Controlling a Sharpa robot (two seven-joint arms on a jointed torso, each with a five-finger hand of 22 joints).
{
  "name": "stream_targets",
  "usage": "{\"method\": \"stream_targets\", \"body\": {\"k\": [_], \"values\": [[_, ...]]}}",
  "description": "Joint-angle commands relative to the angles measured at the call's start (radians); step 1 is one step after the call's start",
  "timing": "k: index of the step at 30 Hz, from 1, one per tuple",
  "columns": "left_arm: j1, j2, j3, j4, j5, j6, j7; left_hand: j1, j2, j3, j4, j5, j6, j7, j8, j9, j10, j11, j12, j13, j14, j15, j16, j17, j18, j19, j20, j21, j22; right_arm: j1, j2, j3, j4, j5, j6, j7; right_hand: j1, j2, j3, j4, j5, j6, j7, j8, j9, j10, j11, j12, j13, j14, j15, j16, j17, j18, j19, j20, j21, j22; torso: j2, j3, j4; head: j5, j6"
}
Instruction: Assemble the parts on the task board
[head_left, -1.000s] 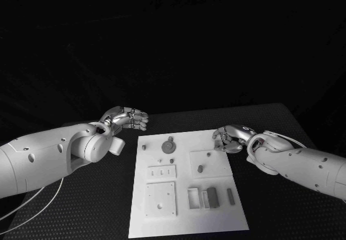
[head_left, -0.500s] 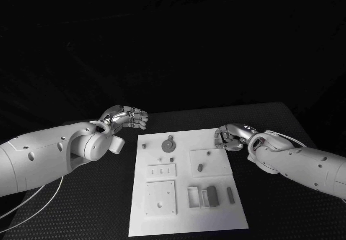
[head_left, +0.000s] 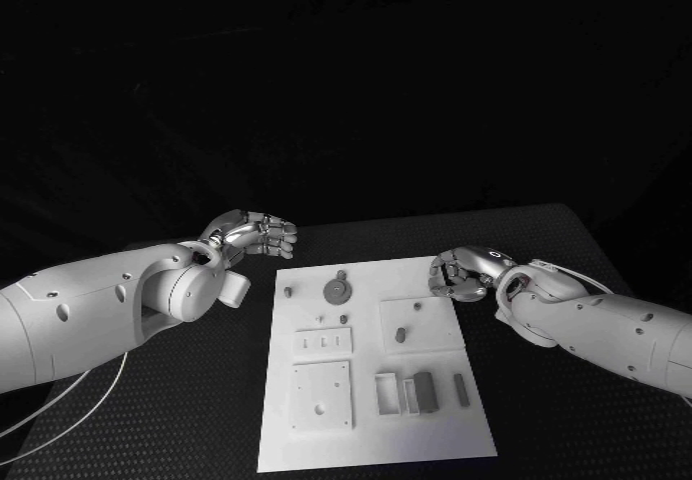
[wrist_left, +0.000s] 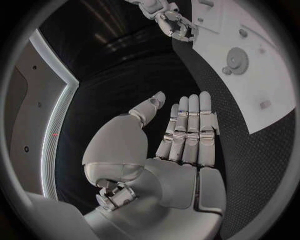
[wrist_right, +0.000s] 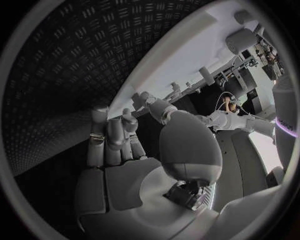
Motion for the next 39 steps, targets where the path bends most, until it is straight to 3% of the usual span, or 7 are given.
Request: {"method": "stream_targets", "body": {"k": [1,12,23,39], "values": [[0.001,0.001,0.001,0.003,-0.003,0.010,0.005,-0.009,0.000,0.001,0.006,-0.005,-0.001,0.008,-0.004,0.000,0.005,0.002,-0.005,0.001,0.008,0.002,-0.007,0.002,0.016,-0.001,0.003,-0.006,0.001,-0.001,0.002,0.000,0.002,-0.010,0.015,0.013,-0.002,0.007,0.000,-0.006,0.001,0.184,-0.005,0.003,0.002,-0.020,-0.024,0.005,-0.002,-0.002,-0.009,0.004,0.000,0.021,-0.001,-0.008,0.002,0.019,0.000,0.0003,0.0004,0.000,-0.001],[0.001,0.001,0.001,0.003,-0.003,0.011,0.003,-0.009,0.000,0.001,0.006,-0.005,-0.002,0.009,-0.005,0.000,0.004,0.003,-0.006,0.002,0.008,0.002,-0.008,0.003,0.016,-0.002,0.003,-0.006,0.001,-0.003,0.006,0.000,0.003,-0.010,0.021,0.018,-0.001,0.010,0.000,-0.011,0.001,0.183,-0.005,0.001,0.003,-0.019,-0.025,0.005,-0.003,-0.003,-0.009,0.004,-0.003,0.021,-0.002,-0.008,0.002,0.019,0.000,0.0001,0.0003,0.001,-0.003],[0.001,0.000,0.001,0.004,-0.003,0.010,0.001,-0.010,-0.001,0.001,0.006,-0.005,-0.006,0.010,-0.007,0.000,0.004,0.003,-0.008,0.002,0.008,0.003,-0.010,0.004,0.016,-0.002,0.003,-0.007,0.002,-0.003,0.007,0.000,0.001,-0.025,0.036,0.023,0.023,0.101,0.005,-0.081,0.001,0.218,-0.019,0.010,0.018,-0.016,-0.037,0.003,-0.006,-0.003,-0.019,0.004,0.001,0.021,-0.010,-0.005,0.005,0.020,0.000,0.0007,0.0007,0.002,-0.005],[0.001,-0.002,0.001,0.007,-0.003,0.008,-0.001,-0.009,-0.001,0.002,0.006,-0.005,-0.008,0.011,-0.008,0.000,0.003,0.003,-0.009,0.002,0.008,0.003,-0.011,0.005,0.016,-0.002,0.004,-0.008,0.003,-0.005,0.010,0.000,-0.004,-0.027,0.038,0.025,0.016,0.121,0.001,-0.109,0.001,0.231,-0.023,0.015,0.029,-0.010,-0.040,0.004,-0.007,0.004,-0.022,0.006,0.011,0.021,-0.008,-0.003,0.007,0.019,0.001,0.0001,0.0006,-0.001,-0.009]]}}
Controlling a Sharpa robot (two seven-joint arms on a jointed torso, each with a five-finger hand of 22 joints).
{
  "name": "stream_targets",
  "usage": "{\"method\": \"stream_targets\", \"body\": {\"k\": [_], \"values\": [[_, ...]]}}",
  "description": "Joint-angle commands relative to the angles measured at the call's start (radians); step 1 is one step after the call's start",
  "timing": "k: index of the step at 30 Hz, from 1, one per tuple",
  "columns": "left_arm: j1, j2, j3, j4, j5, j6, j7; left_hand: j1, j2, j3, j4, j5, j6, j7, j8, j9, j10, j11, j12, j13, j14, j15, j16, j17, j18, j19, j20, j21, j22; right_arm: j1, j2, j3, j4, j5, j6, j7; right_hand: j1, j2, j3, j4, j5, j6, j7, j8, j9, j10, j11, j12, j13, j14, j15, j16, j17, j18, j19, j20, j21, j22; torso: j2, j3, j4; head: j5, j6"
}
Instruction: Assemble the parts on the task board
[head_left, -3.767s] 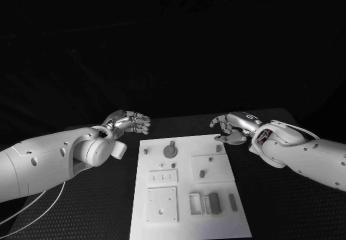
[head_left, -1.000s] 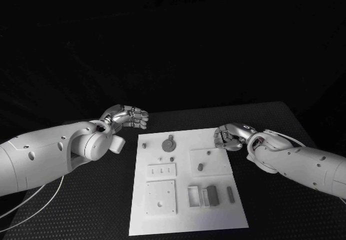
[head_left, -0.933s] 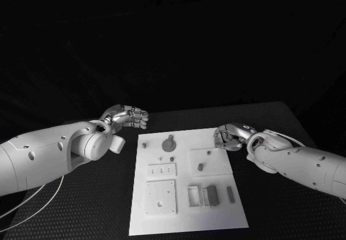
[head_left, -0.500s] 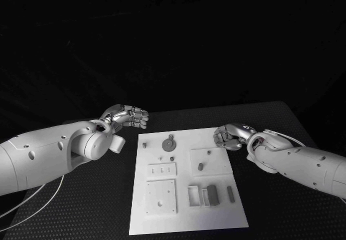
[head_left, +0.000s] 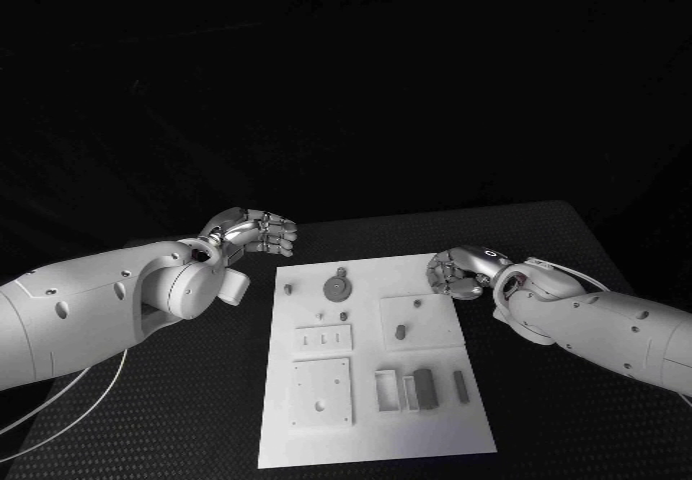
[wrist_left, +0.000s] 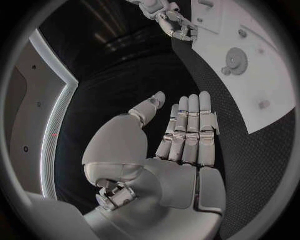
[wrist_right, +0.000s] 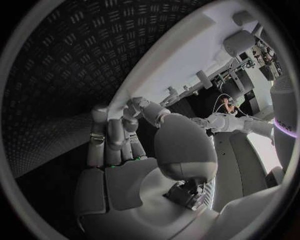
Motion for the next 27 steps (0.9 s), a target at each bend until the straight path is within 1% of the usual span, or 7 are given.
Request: {"method": "stream_targets", "body": {"k": [1,5,14,21,27], "values": [[0.001,-0.001,0.001,0.004,-0.003,0.008,0.005,-0.009,-0.001,0.002,0.006,-0.005,-0.001,0.004,-0.005,0.000,0.003,0.003,-0.005,0.002,0.006,0.000,-0.003,0.001,0.010,-0.002,0.004,-0.004,0.001,-0.001,0.001,0.000,0.000,-0.012,0.012,0.011,-0.002,0.009,-0.001,-0.006,0.001,0.226,-0.018,0.006,0.002,-0.021,-0.030,0.004,-0.001,0.004,-0.003,0.006,0.002,0.020,-0.002,-0.001,0.006,0.019,0.001,-0.0004,0.0003,-0.001,-0.001],[0.001,-0.001,0.001,0.004,-0.003,0.008,0.004,-0.009,-0.001,0.002,0.006,-0.005,-0.001,0.004,-0.005,0.000,0.003,0.003,-0.005,0.002,0.006,0.000,-0.004,0.002,0.010,-0.002,0.004,-0.004,0.001,-0.002,0.002,0.000,0.000,-0.012,0.004,0.008,-0.006,0.008,-0.002,-0.006,0.001,0.230,-0.020,0.008,0.005,-0.019,-0.032,0.005,-0.001,0.006,-0.004,0.007,0.004,0.020,-0.001,0.000,0.007,0.019,0.000,-0.0004,0.0002,-0.002,-0.001],[0.001,0.001,0.001,0.003,-0.004,0.007,0.004,-0.009,-0.001,0.002,0.006,-0.005,-0.002,0.005,-0.005,0.000,0.003,0.003,-0.005,0.002,0.006,0.000,-0.004,0.002,0.010,-0.002,0.004,-0.004,0.001,-0.002,0.006,0.000,0.001,0.010,-0.011,0.002,-0.027,0.002,0.003,0.001,0.001,0.255,-0.031,0.018,0.017,-0.007,-0.042,0.007,-0.002,0.019,-0.012,0.009,0.016,0.020,0.007,-0.002,0.009,0.018,0.000,-0.0007,0.0002,-0.002,-0.002],[0.001,0.003,0.001,0.001,-0.004,0.009,0.002,-0.008,-0.001,0.003,0.006,-0.005,-0.002,0.005,-0.006,0.000,0.003,0.003,-0.006,0.002,0.006,0.000,-0.005,0.003,0.010,-0.002,0.004,-0.004,0.002,-0.002,0.010,0.000,0.003,0.055,-0.029,-0.012,-0.042,0.004,0.008,0.004,0.001,0.281,-0.042,0.034,0.039,0.007,-0.052,0.014,0.002,0.032,-0.021,0.012,0.027,0.020,0.014,-0.008,0.011,0.018,0.000,-0.0008,-0.0001,-0.003,-0.003],[0.001,0.001,0.001,0.002,-0.005,0.008,0.000,-0.008,-0.001,0.003,0.006,-0.005,-0.002,0.005,-0.006,0.000,0.003,0.003,-0.006,0.002,0.006,0.000,-0.005,0.003,0.010,-0.002,0.004,-0.005,0.002,-0.002,0.013,0.000,0.004,0.076,-0.046,-0.037,-0.049,0.005,0.009,0.001,0.001,0.292,-0.048,0.042,0.054,0.014,-0.058,0.019,0.006,0.037,-0.027,0.013,0.034,0.020,0.015,-0.010,0.011,0.018,0.000,-0.0005,0.0001,-0.004,-0.004]]}}
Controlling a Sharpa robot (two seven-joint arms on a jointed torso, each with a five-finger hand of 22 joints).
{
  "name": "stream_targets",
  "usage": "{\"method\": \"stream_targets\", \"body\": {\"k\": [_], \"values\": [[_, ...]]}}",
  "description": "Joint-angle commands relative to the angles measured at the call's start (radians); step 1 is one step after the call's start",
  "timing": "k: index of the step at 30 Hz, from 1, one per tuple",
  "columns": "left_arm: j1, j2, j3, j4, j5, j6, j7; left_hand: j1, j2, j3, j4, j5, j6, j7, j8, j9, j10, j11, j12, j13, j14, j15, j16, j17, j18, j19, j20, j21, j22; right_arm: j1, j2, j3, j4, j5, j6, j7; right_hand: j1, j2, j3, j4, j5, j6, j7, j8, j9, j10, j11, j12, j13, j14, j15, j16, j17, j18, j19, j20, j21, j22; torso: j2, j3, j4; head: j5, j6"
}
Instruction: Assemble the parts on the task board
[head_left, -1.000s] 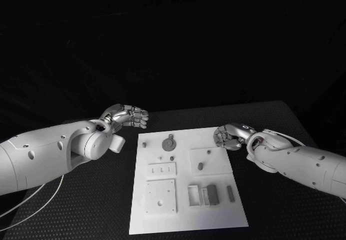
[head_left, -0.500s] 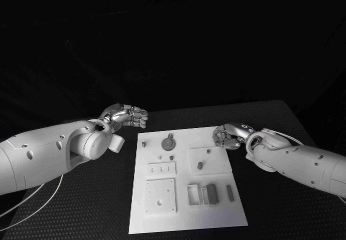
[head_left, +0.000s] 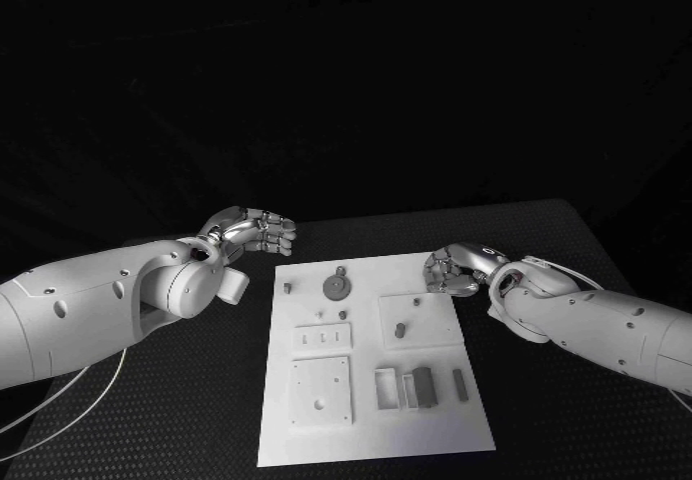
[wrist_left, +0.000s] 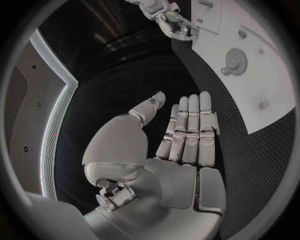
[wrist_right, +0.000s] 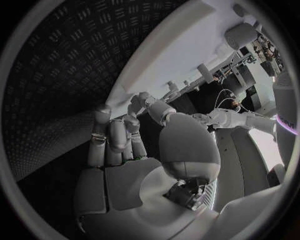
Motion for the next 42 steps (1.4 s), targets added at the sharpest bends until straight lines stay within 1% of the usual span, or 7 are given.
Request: {"method": "stream_targets", "body": {"k": [1,18,24,28,34,37,42], "values": [[0.001,0.001,0.001,0.002,-0.004,0.008,0.004,-0.008,-0.001,0.003,0.006,-0.005,-0.002,0.005,-0.006,0.000,0.003,0.003,-0.006,0.002,0.006,0.001,-0.005,0.001,0.016,-0.002,0.004,-0.005,0.001,-0.001,0.002,0.000,0.002,0.036,-0.024,-0.028,-0.006,0.009,0.006,-0.003,0.001,0.181,0.025,0.016,0.017,0.004,-0.010,0.009,0.003,0.003,0.003,0.004,0.000,-0.008,0.006,-0.004,0.004,0.018,0.000,0.0000,0.0001,-0.001,0.000],[0.001,0.002,0.001,0.003,-0.018,0.015,-0.007,-0.007,0.015,0.007,0.010,-0.005,0.019,-0.004,0.004,0.006,0.016,-0.001,-0.003,0.007,0.012,-0.001,-0.009,0.010,0.016,0.001,0.003,-0.006,0.005,-0.002,0.012,0.000,0.016,0.062,-0.035,-0.070,-0.010,0.035,0.014,-0.015,0.001,0.189,0.018,0.023,0.040,0.018,-0.018,0.016,0.011,0.009,-0.008,0.005,0.007,-0.008,0.008,-0.008,0.005,0.018,0.000,0.0013,-0.0004,-0.003,0.002],[0.001,0.006,0.001,0.003,-0.080,0.019,-0.085,-0.026,0.021,-0.001,0.022,-0.006,0.043,-0.015,0.012,0.010,0.030,-0.008,0.000,0.012,0.019,-0.003,-0.013,0.018,0.016,0.004,0.001,-0.006,0.010,0.001,0.008,0.001,0.062,0.008,-0.042,-0.104,-0.011,0.036,0.014,-0.018,0.001,0.188,0.018,0.023,0.042,0.017,-0.018,0.015,0.010,0.009,-0.008,0.005,0.008,-0.008,0.008,-0.008,0.005,0.018,-0.002,0.0025,-0.0023,-0.001,0.006],[0.002,0.016,0.002,0.015,-0.177,-0.029,-0.148,-0.068,0.012,-0.023,0.047,-0.008,0.057,-0.020,0.011,0.007,0.047,-0.015,0.003,0.017,0.034,-0.009,-0.013,0.029,0.019,0.015,-0.004,-0.003,0.018,0.028,0.008,0.001,0.105,-0.035,-0.031,-0.147,-0.011,0.036,0.014,-0.021,0.001,0.188,0.017,0.022,0.043,0.018,-0.018,0.015,0.010,0.011,-0.009,0.005,0.010,-0.008,0.008,-0.008,0.006,0.019,-0.003,0.0006,-0.0029,0.002,0.012],[0.003,0.052,0.003,0.010,-0.217,-0.017,-0.261,-0.139,0.009,-0.073,0.071,-0.008,0.072,-0.025,0.004,0.000,0.073,-0.028,0.007,0.028,0.058,-0.021,-0.013,0.049,0.021,0.033,-0.016,0.003,0.031,0.067,0.011,0.002,0.168,-0.080,-0.007,-0.196,-0.011,0.036,0.014,-0.023,0.001,0.189,0.017,0.022,0.045,0.019,-0.019,0.015,0.010,0.012,-0.009,0.006,0.010,-0.008,0.009,-0.009,0.007,0.019,-0.007,-0.0013,-0.0034,0.005,0.021],[0.003,0.071,0.003,0.011,-0.239,-0.006,-0.298,-0.150,0.007,-0.081,0.073,-0.009,0.074,-0.026,0.000,-0.002,0.080,-0.032,0.010,0.032,0.065,-0.025,-0.012,0.056,0.021,0.038,-0.020,0.006,0.035,0.083,0.018,0.002,0.190,-0.094,0.005,-0.215,-0.012,0.036,0.014,-0.024,0.001,0.189,0.017,0.022,0.045,0.020,-0.019,0.014,0.010,0.012,-0.009,0.006,0.010,-0.008,0.010,-0.009,0.007,0.019,-0.012,-0.0030,-0.0065,0.011,0.023],[0.003,0.123,0.003,0.003,-0.274,-0.042,-0.336,-0.156,0.002,-0.087,0.073,-0.010,0.073,-0.025,-0.003,-0.005,0.083,-0.033,0.010,0.034,0.066,-0.026,-0.013,0.060,0.021,0.040,-0.021,0.006,0.038,0.103,0.045,0.002,0.237,-0.121,0.036,-0.247,-0.013,0.036,0.014,-0.024,0.001,0.189,0.017,0.022,0.045,0.020,-0.019,0.014,0.010,0.012,-0.009,0.005,0.008,-0.008,0.010,-0.009,0.007,0.019,-0.026,-0.0056,-0.0127,0.026,0.026]]}}
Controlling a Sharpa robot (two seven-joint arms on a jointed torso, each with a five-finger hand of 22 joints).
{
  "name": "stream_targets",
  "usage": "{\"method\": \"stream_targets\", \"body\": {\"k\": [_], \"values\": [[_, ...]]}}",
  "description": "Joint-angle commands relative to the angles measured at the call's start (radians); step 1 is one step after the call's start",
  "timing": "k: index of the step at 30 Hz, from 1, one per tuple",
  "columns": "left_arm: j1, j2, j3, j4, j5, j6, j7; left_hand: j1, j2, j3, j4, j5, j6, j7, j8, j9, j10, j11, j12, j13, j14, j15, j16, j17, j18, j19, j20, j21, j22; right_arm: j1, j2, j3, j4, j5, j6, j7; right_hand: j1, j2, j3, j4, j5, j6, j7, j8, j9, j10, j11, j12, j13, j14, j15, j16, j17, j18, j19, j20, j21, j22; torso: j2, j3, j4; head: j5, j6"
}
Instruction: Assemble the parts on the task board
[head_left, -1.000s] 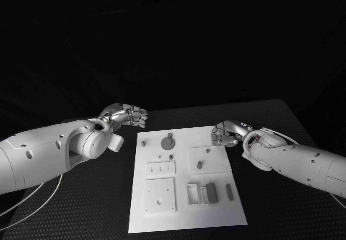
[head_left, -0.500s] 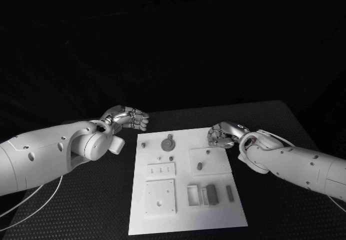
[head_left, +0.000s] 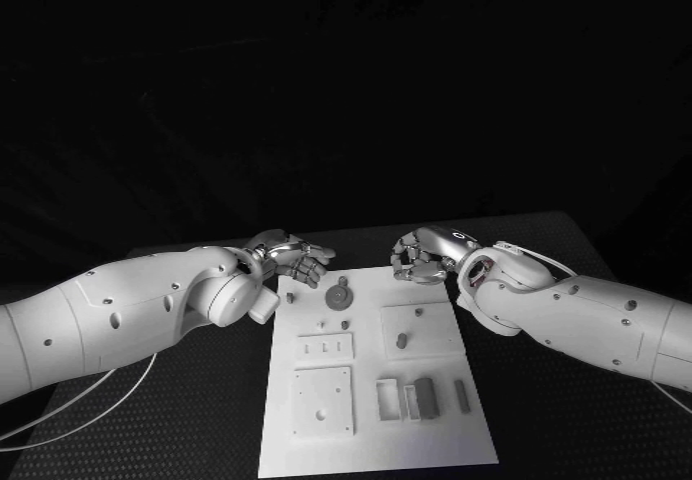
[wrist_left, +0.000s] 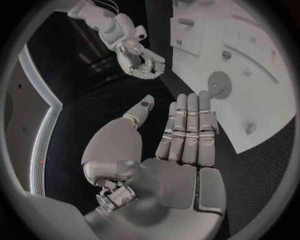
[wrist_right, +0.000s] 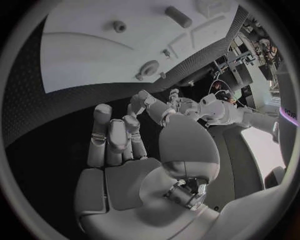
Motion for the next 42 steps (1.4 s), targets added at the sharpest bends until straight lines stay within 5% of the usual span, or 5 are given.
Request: {"method": "stream_targets", "body": {"k": [1,8,15,42], "values": [[0.002,0.023,0.001,-0.003,-0.068,-0.036,-0.075,-0.010,-0.004,-0.007,-0.002,-0.005,0.005,0.004,-0.003,-0.002,0.008,-0.001,0.005,0.001,0.007,-0.002,-0.002,0.001,0.017,0.009,-0.001,0.002,0.001,0.005,0.017,0.000,0.023,-0.063,0.051,-0.060,-0.001,0.007,0.004,-0.004,0.004,0.188,0.018,0.019,0.045,0.004,-0.003,-0.002,-0.001,0.006,-0.004,0.005,-0.001,-0.002,0.005,-0.005,0.003,0.019,-0.015,-0.0031,-0.0063,0.014,0.003],[0.001,0.075,0.000,-0.014,-0.096,-0.049,-0.113,-0.018,-0.015,-0.012,-0.003,-0.005,0.003,0.007,-0.012,-0.009,-0.022,0.013,-0.011,0.006,-0.010,0.005,-0.017,0.010,0.013,-0.006,0.004,-0.007,0.005,0.005,0.060,0.000,0.035,-0.077,0.055,-0.086,-0.002,0.007,0.004,-0.005,0.004,0.188,0.018,0.019,0.045,0.005,-0.003,-0.003,-0.001,0.006,-0.004,0.005,-0.001,-0.002,0.005,-0.005,0.003,0.019,-0.031,-0.0081,-0.0096,0.033,0.003],[0.000,0.098,0.000,-0.017,-0.097,-0.039,-0.118,-0.026,-0.013,-0.014,0.003,-0.007,0.007,0.005,-0.012,-0.011,-0.023,0.013,-0.010,0.010,-0.011,0.005,-0.018,0.015,0.014,-0.007,0.005,-0.007,0.008,0.005,0.083,0.000,0.043,-0.081,0.053,-0.090,-0.003,0.007,0.004,-0.006,0.004,0.189,0.017,0.018,0.046,0.006,-0.003,-0.003,-0.002,0.007,-0.004,0.005,0.000,-0.002,0.006,-0.005,0.004,0.019,-0.038,-0.0097,-0.0107,0.038,0.001],[-0.001,0.111,0.000,-0.004,-0.111,0.010,-0.144,-0.046,-0.008,-0.019,0.022,-0.008,0.046,-0.011,-0.001,-0.012,0.002,-0.003,0.007,0.042,0.012,-0.007,-0.009,0.052,0.020,0.011,-0.005,0.003,0.031,0.005,0.112,0.000,0.050,-0.093,0.052,-0.088,-0.005,0.007,0.004,-0.010,0.004,0.190,0.017,0.017,0.049,0.009,-0.004,-0.004,-0.002,0.010,-0.005,0.005,0.000,-0.002,0.008,-0.005,0.005,0.019,-0.033,-0.0098,-0.0097,0.030,-0.001]]}}
